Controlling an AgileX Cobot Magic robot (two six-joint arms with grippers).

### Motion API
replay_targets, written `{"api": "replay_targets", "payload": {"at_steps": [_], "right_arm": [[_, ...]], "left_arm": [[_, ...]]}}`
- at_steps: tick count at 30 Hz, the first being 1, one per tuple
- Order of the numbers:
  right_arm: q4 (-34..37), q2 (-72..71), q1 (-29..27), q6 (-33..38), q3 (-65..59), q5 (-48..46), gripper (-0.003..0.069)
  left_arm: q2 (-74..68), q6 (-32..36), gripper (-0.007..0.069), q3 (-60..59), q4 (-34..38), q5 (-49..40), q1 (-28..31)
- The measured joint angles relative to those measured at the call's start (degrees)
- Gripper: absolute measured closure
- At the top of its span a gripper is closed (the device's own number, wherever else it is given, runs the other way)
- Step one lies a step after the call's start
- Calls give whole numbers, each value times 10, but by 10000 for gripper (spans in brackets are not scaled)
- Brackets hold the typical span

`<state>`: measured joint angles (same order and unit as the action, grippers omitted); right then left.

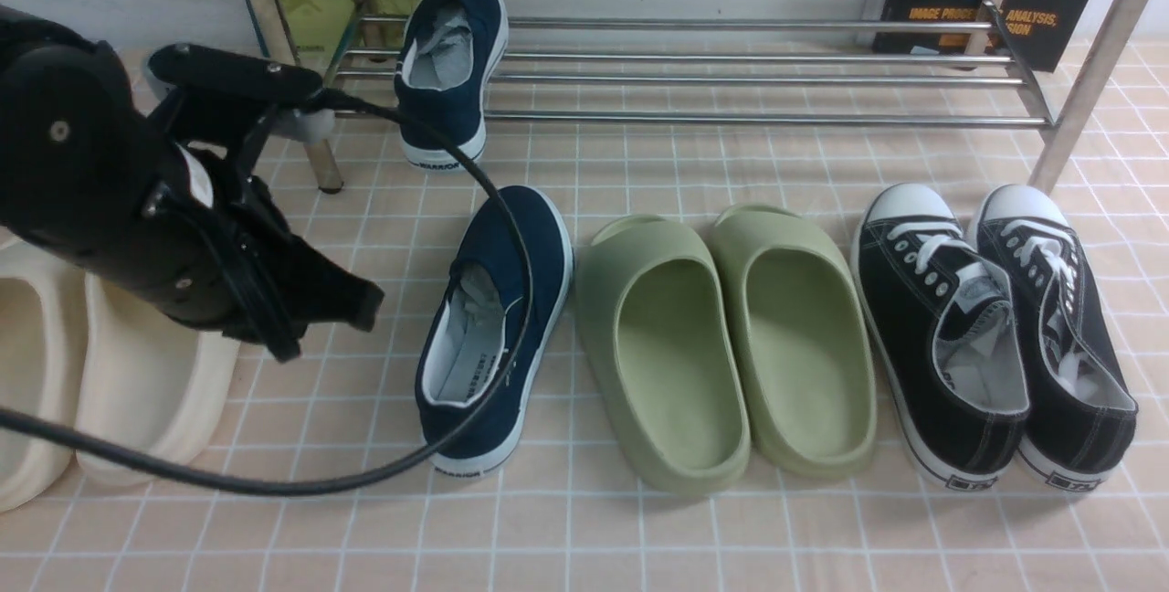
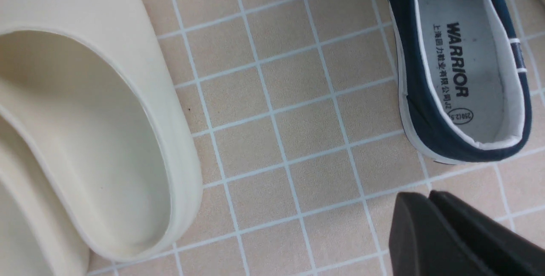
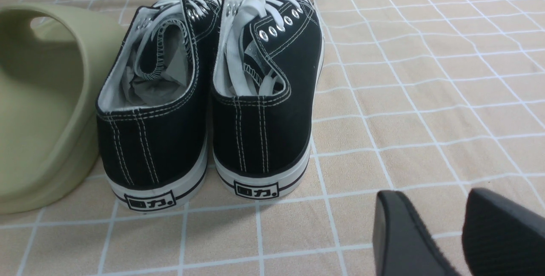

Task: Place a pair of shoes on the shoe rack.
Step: Use the left arm to grab the shoe closest to it

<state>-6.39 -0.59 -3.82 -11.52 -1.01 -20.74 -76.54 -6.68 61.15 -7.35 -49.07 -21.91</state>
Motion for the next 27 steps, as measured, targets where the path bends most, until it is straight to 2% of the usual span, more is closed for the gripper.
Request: {"api": "replay_targets", "payload": {"at_steps": [3, 6, 10, 12, 14, 17, 20, 23, 27], "right_arm": [[0, 0, 0, 0, 0, 0, 421], [0, 0, 0, 0, 0, 0, 421], [0, 0, 0, 0, 0, 0, 421], [0, 0, 0, 0, 0, 0, 421], [0, 0, 0, 0, 0, 0, 421], [0, 0, 0, 0, 0, 0, 421], [0, 0, 0, 0, 0, 0, 421], [0, 0, 0, 0, 0, 0, 421], [0, 0, 0, 0, 0, 0, 421]], "left_arm": [[-34, -30, 557, 5, -2, 5, 0], [-70, -43, 507, 18, 2, 10, -1], [-114, -46, 384, 37, 26, 17, -1], [-139, -42, 274, 48, 52, 24, -1], [-154, -34, 212, 49, 66, 35, -1], [-183, -31, 160, 51, 73, 39, -1], [-216, -31, 171, 51, 80, 40, -1], [-244, -31, 241, 51, 94, 49, -1], [-257, -31, 488, 53, 112, 58, -1]]}}
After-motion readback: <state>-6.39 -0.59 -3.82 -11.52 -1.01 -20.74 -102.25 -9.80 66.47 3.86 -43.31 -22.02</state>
